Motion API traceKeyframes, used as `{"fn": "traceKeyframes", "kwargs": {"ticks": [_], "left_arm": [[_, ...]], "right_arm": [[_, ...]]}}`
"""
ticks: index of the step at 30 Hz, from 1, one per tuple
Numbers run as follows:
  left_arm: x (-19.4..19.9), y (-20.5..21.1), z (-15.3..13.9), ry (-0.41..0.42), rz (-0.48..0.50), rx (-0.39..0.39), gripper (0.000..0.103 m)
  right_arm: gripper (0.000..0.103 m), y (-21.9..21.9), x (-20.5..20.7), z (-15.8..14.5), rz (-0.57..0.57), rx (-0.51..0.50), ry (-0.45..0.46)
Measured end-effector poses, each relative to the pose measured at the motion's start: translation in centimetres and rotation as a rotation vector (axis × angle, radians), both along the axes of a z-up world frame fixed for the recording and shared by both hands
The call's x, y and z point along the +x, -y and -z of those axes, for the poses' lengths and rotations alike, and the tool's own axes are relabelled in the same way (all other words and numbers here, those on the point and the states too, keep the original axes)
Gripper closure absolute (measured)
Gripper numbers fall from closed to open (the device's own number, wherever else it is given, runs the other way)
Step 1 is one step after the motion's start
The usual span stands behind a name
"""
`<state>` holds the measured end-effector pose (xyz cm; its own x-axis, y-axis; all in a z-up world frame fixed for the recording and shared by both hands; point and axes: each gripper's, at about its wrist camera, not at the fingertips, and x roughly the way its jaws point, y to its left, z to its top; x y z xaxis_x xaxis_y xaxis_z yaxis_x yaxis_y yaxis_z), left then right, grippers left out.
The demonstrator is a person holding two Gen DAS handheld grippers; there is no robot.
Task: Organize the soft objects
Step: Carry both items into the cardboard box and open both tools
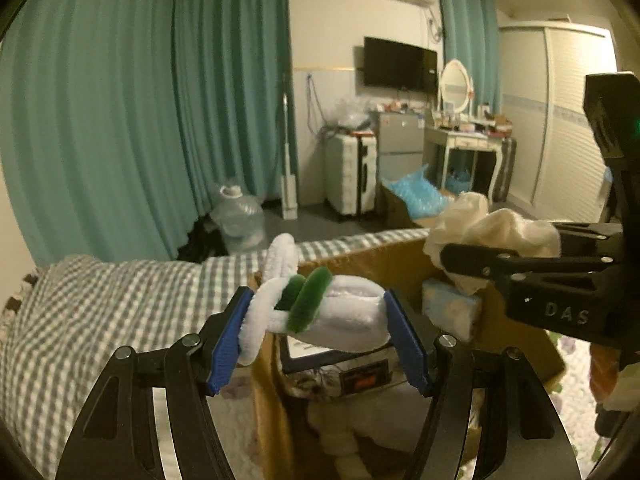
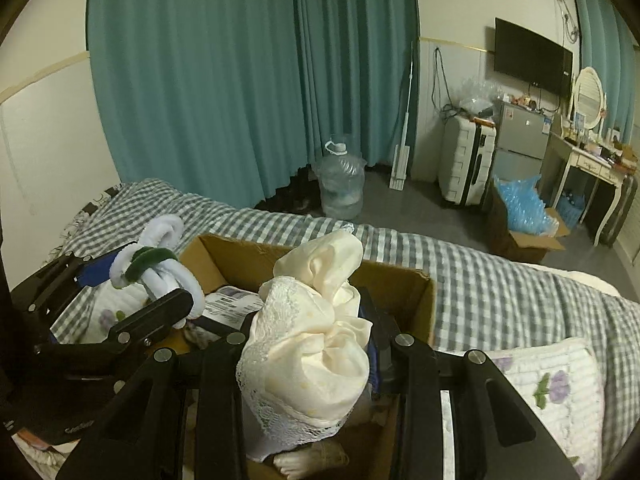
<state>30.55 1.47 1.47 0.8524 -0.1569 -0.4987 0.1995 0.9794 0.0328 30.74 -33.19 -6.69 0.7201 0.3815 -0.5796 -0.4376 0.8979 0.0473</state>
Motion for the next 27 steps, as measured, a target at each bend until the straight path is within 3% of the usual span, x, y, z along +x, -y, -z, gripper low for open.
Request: {"fn": "traceKeyframes", "kwargs": {"ticks": [4, 6, 8, 15, 27], "left_arm": [[0.0, 0.6, 0.6, 0.004, 0.014, 0.015, 0.034], [-0.1, 0.7, 0.6, 0.011, 0.012, 0.006, 0.033], [0.1, 0.8, 0.6, -0.001, 0.009, -0.008, 0.033], [-0.4, 1.4, -1.9, 0.027, -0.046, 0.017, 0.032], [-10.2, 1.7, -14.1, 0.256, -0.069, -0.022, 0.028]], "right_arm": [[0.067, 0.5, 1.0, 0.7, 0.021, 0.018, -0.005], [0.038, 0.9, 1.1, 0.5, 0.03, 0.035, -0.011], [0.028, 1.4, 0.6, -0.2, 0.046, 0.041, 0.01], [0.027, 3.7, -2.4, -4.7, 0.079, 0.046, 0.065], [0.006, 7.7, -14.7, -17.3, 0.095, 0.08, 0.248]]}}
